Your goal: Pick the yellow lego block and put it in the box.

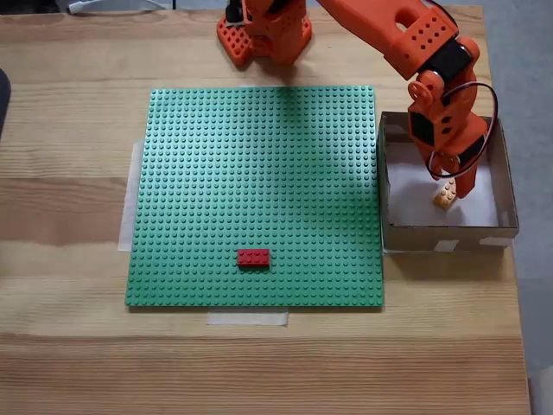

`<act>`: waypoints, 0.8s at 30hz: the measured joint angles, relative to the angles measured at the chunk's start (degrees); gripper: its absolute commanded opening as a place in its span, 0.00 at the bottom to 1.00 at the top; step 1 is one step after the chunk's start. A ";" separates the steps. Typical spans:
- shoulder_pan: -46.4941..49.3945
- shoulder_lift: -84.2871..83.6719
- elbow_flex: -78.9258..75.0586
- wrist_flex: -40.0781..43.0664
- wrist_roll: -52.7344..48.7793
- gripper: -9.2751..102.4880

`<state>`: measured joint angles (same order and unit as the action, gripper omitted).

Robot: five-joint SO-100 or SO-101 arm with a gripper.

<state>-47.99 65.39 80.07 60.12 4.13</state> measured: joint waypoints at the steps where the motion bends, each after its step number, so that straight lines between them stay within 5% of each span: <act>1: 0.00 0.00 0.00 0.00 -0.09 0.25; 24: 4.66 31.46 19.60 -8.61 -3.96 0.08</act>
<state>-43.33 96.86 99.67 51.50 0.18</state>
